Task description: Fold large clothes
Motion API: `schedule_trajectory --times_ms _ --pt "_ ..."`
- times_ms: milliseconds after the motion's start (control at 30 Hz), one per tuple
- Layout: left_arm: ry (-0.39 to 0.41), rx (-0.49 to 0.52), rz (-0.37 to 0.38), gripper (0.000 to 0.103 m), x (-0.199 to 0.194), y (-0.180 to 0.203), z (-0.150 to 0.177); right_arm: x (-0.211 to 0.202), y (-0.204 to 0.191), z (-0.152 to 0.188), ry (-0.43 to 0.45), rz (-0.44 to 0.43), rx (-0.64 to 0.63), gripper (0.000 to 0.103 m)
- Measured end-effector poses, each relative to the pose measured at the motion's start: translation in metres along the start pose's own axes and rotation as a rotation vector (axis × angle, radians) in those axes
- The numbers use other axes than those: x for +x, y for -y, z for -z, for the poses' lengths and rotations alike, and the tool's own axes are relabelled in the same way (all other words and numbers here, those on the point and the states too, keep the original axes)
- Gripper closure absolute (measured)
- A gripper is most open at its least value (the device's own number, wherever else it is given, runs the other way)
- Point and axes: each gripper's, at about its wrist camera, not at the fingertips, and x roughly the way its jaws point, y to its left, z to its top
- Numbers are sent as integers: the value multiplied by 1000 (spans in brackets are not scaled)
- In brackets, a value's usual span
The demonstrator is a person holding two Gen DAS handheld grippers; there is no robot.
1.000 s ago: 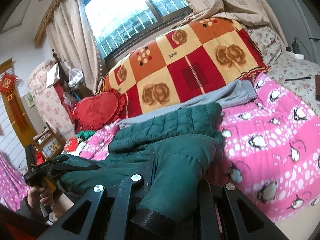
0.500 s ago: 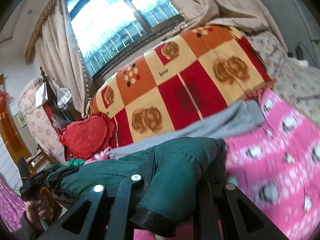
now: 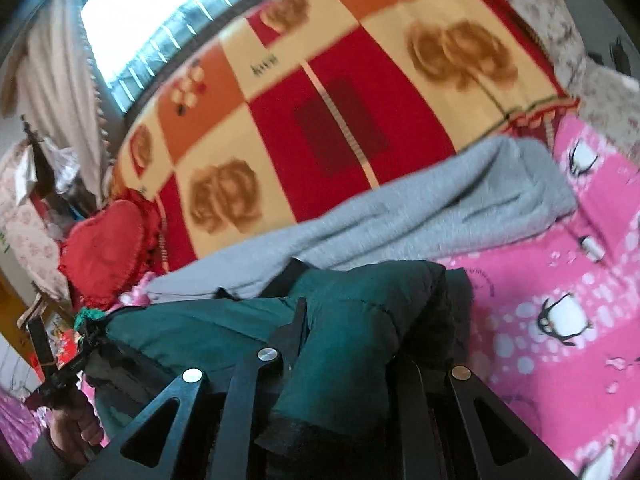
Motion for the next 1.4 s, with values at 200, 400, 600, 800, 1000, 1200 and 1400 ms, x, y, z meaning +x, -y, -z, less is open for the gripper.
schedule_trajectory --times_ms 200,400,600,800,1000,1200,1400 --pt "-94 -66 39 84 50 -7 -3 53 24 -8 -103 -21 61 87" --pt "-167 -117 133 76 61 -17 -11 49 28 -11 -125 -39 113 81" --pt "-245 -232 336 60 46 -46 -30 11 28 -23 -114 -163 284 35" --pt "-187 -269 438 28 3 -65 -45 -30 15 -28 -59 -154 261 17" --pt "-88 -207 395 27 -26 -49 -64 -38 -12 -39 -55 -44 77 17" --pt "-137 -40 340 27 7 15 -64 8 -39 -51 -139 37 -66 17" --pt "-214 91 125 27 72 56 -57 89 -40 -63 -316 111 -104 17"
